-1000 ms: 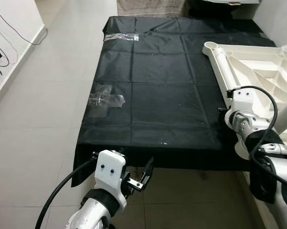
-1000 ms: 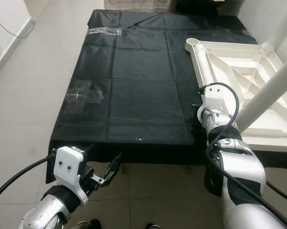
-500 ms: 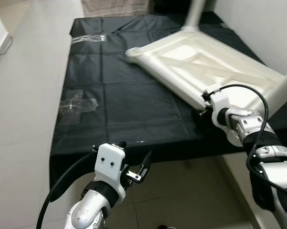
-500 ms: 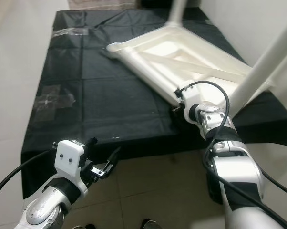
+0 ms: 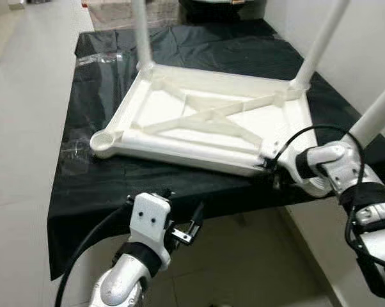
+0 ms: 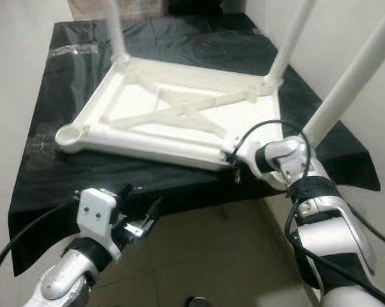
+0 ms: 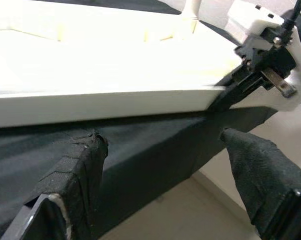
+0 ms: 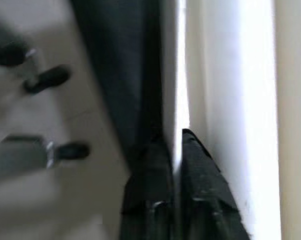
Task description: Building children table
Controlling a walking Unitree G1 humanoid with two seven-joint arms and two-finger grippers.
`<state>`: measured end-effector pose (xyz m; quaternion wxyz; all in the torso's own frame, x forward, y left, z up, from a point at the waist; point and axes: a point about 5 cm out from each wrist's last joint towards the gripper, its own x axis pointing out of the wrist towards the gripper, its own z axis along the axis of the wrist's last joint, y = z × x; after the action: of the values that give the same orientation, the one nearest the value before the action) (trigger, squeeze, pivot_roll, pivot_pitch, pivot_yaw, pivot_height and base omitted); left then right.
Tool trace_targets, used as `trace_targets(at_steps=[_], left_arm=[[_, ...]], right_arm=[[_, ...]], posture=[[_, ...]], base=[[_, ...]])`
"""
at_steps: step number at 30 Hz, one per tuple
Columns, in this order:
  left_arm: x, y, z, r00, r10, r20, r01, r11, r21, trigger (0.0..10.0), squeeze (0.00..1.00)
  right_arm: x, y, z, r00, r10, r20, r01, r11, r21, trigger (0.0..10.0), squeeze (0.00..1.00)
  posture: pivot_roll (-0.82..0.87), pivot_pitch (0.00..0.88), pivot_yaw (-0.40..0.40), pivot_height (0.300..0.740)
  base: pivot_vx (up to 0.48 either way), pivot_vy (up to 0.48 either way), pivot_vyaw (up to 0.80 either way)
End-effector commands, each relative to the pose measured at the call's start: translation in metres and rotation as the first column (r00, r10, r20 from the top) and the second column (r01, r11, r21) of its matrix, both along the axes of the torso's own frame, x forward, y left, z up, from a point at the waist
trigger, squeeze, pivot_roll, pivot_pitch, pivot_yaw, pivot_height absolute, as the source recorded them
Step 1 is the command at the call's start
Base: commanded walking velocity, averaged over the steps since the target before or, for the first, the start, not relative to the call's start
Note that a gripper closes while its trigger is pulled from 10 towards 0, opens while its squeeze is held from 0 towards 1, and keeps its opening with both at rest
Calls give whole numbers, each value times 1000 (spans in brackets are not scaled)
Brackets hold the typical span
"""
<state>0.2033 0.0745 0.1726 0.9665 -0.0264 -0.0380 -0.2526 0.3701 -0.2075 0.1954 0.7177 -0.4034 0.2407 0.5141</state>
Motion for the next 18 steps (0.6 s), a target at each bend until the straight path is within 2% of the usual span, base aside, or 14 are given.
trace_targets(at_steps=[1,3,4,5,6,11,12,14,15,18], left_arm=[[0,-1,-4,1000,7,-6,-7,1000,8,10000,0],[0,-1,-5,1000,7,-3,-7,1000,7,10000,0],[1,-3,-5,1000,2,2,-3,1000,10,10000,0],[1,-4,-5,1000,-2,7,2,1000,15,10000,0],[2,-5,-5,1000,-6,12,6,1000,17,10000,0],[4,-8,-6,1000,-11,20,11,1000,17,10000,0],[5,-8,-7,1000,-10,22,10,1000,16,10000,0],[5,-8,-7,1000,-10,22,10,1000,16,10000,0],[5,-8,-9,1000,-8,25,7,1000,16,10000,0],[6,-8,-9,1000,-7,25,7,1000,17,10000,0]], right_arm=[[-7,12,-26,992,91,-86,-98,992,-83,0,0],[-4,16,-23,993,101,-65,-107,991,-84,0,0],[1,23,-18,996,92,-4,-92,993,-72,3412,0],[5,28,-14,996,77,42,-75,996,-55,10000,0],[10,36,-7,993,51,107,-50,999,-10,10000,0],[21,43,7,981,-35,193,29,999,31,10000,0],[23,42,12,976,-57,212,49,998,43,10000,604],[23,42,12,976,-57,212,49,998,43,10000,604],[24,42,18,976,-55,213,43,997,64,10000,1000],[23,41,19,979,-43,202,30,997,69,10000,1000]], posture=[[92,134,-69,740],[92,131,-71,740],[92,124,-75,740],[92,124,-75,740],[91,115,-79,740],[89,100,-87,740],[88,90,-90,740],[88,90,-90,740],[86,78,-93,740],[86,78,-93,740]], base=[[0,0,0],[0,0,0],[0,0,0],[0,0,0],[0,0,0],[0,0,0],[0,0,0],[0,0,0],[0,0,0],[0,0,0]])
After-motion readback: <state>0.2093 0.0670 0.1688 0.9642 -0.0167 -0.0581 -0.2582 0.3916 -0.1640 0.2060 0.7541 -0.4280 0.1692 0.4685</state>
